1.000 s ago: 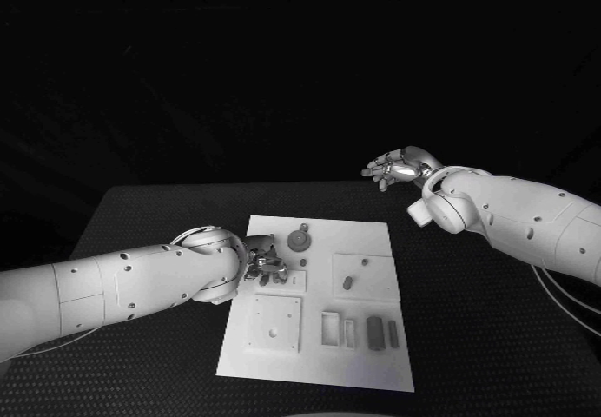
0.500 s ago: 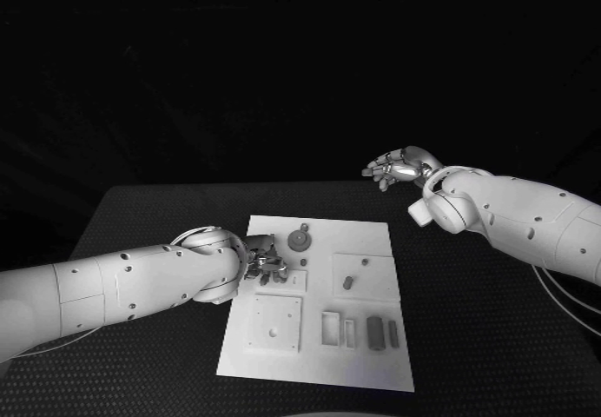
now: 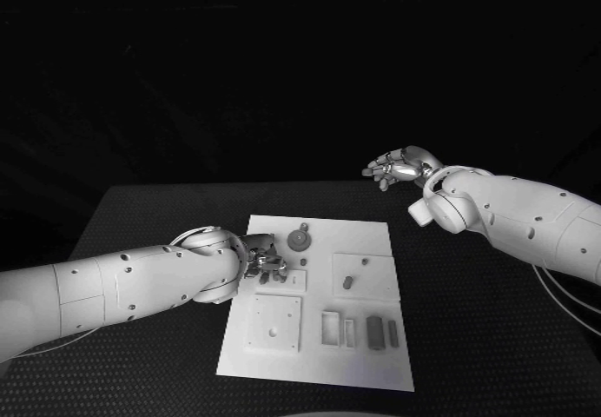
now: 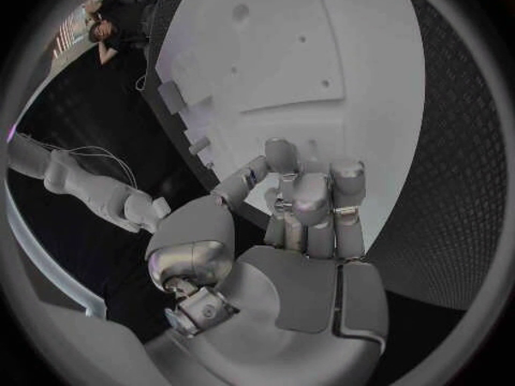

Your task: Assemble the parts on the task board

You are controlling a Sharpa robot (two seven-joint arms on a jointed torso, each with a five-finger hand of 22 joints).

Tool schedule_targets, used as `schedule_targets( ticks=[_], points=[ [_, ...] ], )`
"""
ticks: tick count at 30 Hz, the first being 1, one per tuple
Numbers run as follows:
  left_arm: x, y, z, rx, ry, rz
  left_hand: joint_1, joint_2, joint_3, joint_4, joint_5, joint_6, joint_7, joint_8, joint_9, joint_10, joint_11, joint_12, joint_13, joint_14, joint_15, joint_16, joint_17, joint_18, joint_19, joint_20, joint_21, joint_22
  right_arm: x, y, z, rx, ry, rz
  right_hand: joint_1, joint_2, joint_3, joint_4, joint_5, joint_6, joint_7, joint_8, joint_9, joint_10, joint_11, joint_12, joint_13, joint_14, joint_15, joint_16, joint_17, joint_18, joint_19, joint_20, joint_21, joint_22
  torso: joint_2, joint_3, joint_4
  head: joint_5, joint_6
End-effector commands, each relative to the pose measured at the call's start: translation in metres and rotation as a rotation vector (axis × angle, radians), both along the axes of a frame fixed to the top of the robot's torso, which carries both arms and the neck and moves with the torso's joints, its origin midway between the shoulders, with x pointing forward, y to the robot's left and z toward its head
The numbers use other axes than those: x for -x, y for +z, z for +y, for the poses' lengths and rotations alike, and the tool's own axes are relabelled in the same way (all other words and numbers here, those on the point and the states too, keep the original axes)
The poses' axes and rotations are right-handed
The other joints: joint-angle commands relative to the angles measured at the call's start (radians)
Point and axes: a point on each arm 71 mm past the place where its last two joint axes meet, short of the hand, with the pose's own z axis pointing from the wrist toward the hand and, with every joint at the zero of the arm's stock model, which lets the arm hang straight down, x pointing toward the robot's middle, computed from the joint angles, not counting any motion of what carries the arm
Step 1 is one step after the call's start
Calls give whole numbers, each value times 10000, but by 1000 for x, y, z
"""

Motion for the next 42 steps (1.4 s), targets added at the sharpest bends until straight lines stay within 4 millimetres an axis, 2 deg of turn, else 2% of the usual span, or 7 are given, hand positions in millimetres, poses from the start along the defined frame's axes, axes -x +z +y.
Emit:
schedule_targets(
  ticks=[1, 14, 19, 27, 30, 35, 42],
  points=[
    [1, -1, -1, -52, -100, -13, 86, -16, 247, 191, 9, 1086, -554, 58, -1, 8, -76, 54, 6, -312, -386, 51, -12, 481, -22, -649, -37, 17, 0, 0, 1, 29, 178, 15, 11, 18, -19, 66, 81, -50, 2, 44, -16, -97, -1, 63, -19, -72, 24, -37, -12, -32, -48, 5, -61, 14, 1, 4, 4, -9, -11],
    [3, -2, -3, -155, -351, 287, 215, -528, 142, 242, 276, 1134, -561, 108, -3, 35, -70, 150, -5, -313, -388, 157, -84, 470, -2, -640, -106, -3, 1, 0, 2, 22, 197, 28, 6, 11, -22, 73, 134, -56, 4, 46, -24, -104, 0, 85, -57, -76, 25, -35, -14, -28, -48, 9, -79, 33, 0, 3, -1, 0, -25],
    [3, -2, -4, -167, -367, 292, 475, -958, -95, 404, -156, 1146, -557, 119, -35, 45, -63, 169, -70, -312, -381, 186, -172, 450, 54, -627, -170, -40, 1, 0, 1, 20, 188, 32, -3, 9, -26, 81, 161, -59, 8, 47, -28, -109, 2, 96, -76, -79, 27, -35, -16, -27, -46, 12, -87, 43, 3, 5, 1, -1, -30],
    [3, -2, -4, -166, -355, 260, 533, -1221, -987, 515, -254, 1127, -555, 130, -68, 27, -61, 190, -147, -348, -382, 232, -273, 442, 38, -624, -239, -40, 1, 0, 2, 17, 195, 32, -19, 7, -32, 95, 198, -65, 26, 48, -35, -115, 3, 113, -105, -83, 28, -34, -18, -25, -47, 15, -102, 58, 3, 9, 2, 9, -28],
    [3, -2, -4, -177, -371, 268, 565, -1356, -1094, 685, -662, 1128, -559, 128, -93, 23, -63, 199, -181, -362, -387, 248, -312, 447, 33, -630, -269, -38, 0, 0, 2, 19, 191, 29, -20, 6, -33, 97, 206, -68, 31, 47, -37, -118, 3, 117, -113, -84, 29, -34, -18, -24, -47, 16, -106, 61, 8, 8, 0, 14, -31],
    [3, -2, -4, -170, -391, 273, 595, -1333, -1094, 725, -703, 1134, -562, 130, -100, 24, -67, 205, -190, -363, -388, 260, -321, 449, 30, -632, -277, -35, 0, 0, 2, 18, 191, 30, -22, 5, -34, 100, 216, -70, 39, 47, -40, -120, 4, 123, -124, -86, 29, -34, -19, -23, -47, 17, -112, 67, 4, 12, -4, 16, -28],
    [3, -2, -5, -141, -424, 287, 850, -766, -1037, 437, 297, 1155, -563, 157, -133, 16, -65, 270, -229, -387, -385, 352, -361, 431, -3, -623, -278, 28, 0, 0, 2, 15, 186, 30, -29, 11, -36, 108, 230, -71, 51, 49, -43, -124, 5, 133, -140, -89, 30, -34, -20, -21, -47, 19, -120, 76, 2, 7, 1, 15, -34]
  ],
)
